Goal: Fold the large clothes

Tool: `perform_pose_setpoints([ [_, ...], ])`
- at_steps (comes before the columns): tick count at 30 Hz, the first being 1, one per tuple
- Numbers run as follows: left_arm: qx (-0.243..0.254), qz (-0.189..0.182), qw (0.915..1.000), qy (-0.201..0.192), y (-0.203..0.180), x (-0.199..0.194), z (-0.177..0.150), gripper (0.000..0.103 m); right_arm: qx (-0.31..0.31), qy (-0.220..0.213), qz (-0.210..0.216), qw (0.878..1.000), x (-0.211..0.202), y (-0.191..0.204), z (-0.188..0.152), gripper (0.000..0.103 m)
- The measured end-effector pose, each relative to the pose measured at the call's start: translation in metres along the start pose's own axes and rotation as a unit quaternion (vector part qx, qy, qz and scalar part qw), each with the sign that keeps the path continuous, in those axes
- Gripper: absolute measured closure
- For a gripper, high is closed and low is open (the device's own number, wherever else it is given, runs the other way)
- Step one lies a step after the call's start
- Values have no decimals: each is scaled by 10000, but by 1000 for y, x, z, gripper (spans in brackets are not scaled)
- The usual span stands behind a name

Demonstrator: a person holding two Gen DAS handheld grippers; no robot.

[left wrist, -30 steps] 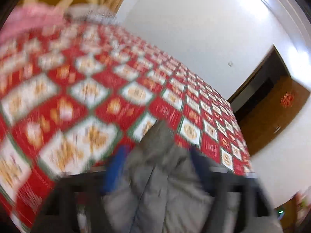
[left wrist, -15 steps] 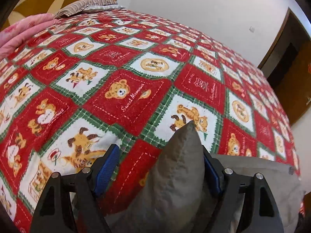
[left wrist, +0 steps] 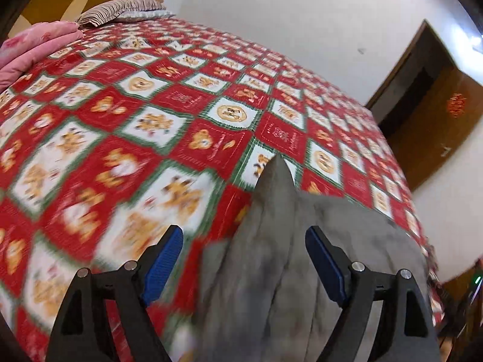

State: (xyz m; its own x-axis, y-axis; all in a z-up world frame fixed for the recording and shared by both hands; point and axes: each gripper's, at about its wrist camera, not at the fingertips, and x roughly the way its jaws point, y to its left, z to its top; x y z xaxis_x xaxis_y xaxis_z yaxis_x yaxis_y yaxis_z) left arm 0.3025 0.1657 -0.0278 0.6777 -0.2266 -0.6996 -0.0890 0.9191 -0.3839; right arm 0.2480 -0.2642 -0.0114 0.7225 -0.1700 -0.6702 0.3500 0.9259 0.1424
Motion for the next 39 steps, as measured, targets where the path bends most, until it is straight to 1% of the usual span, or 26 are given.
perform_pose_setpoints([
  [1,5,-9,9999,-106,4,-16,-10,20,-120,-165,198,9996,-18,12,-1,89],
  [2,9,-33,9997,-226,8,-30,-21,20,-355,-184,428,9983,-33,29,-4,89],
  [4,-56,-110,9990,-429,15,-46,-41,19,-721,-73,893,9934,-45,63,-19,89],
  [5,-131,-134,9987,-465,19,-47,-50,19,-901,44,1138,9894,-48,84,-34,89],
  [6,-209,-169,9987,-424,22,-42,-53,18,-983,111,1247,9873,-45,96,-44,89],
  [8,-419,-328,9985,-122,26,-28,-60,18,-1163,226,1325,9841,-34,123,-69,90],
  [9,-566,-516,9970,101,27,-17,-65,18,-1166,263,1323,9840,-27,128,-77,90],
  [10,-641,-685,9954,190,28,-12,-70,18,-1187,277,1293,9841,-19,133,-86,90],
  [12,-730,-874,9928,363,28,4,-77,18,-1471,163,1047,9834,-3,140,-103,93],
  [13,-729,-856,9930,355,28,8,-80,18,-1558,231,1035,9821,6,141,-107,94],
  [15,-690,-936,9930,195,25,7,-82,15,-1329,413,1215,9828,15,136,-99,95],
  [17,-832,-1031,9910,176,24,6,-84,15,-1019,536,1423,9831,23,125,-95,101],
  [19,-1073,-1366,9846,192,25,-1,-88,15,-961,548,1450,9832,25,124,-95,102],
  [20,-1347,-1828,9736,228,28,-6,-94,15,-991,525,1417,9835,25,125,-95,102],
  [22,-1627,-2127,9632,242,33,-14,-105,15,-1010,495,1396,9838,24,128,-97,102],
  [24,-1719,-1983,9649,73,34,-30,-119,15,-988,486,1419,9837,22,128,-99,102],
  [26,-1673,-1827,9684,-286,34,-52,-130,15,-978,477,1433,9837,21,127,-101,102],
  [27,-1507,-1688,9724,-562,31,-68,-136,15,-978,471,1434,9837,20,127,-102,102],
  [29,-1194,-1375,9803,-770,28,-85,-143,15,-956,470,1459,9835,20,125,-102,102],
  [30,-1126,-1290,9818,-818,27,-90,-146,15,-946,470,1470,9835,19,124,-102,102],
  [31,-1118,-1241,9825,-819,27,-92,-149,15,-936,468,1480,9834,19,124,-102,102],
  [32,-1192,-1338,9814,-690,26,-89,-154,15,-933,464,1483,9834,19,123,-103,102],
  [33,-1285,-1468,9795,-504,27,-80,-160,15,-932,462,1485,9834,18,123,-103,102],
  [34,-1447,-1638,9756,-179,27,-68,-165,15,-933,463,1486,9834,18,123,-103,102],
  [36,-1666,-1797,9693,178,29,-53,-174,15,-928,468,1510,9831,18,122,-103,102],
  [39,-1362,-1729,9754,-95,19,-49,-163,15,-899,477,1544,9828,18,120,-102,102],
])
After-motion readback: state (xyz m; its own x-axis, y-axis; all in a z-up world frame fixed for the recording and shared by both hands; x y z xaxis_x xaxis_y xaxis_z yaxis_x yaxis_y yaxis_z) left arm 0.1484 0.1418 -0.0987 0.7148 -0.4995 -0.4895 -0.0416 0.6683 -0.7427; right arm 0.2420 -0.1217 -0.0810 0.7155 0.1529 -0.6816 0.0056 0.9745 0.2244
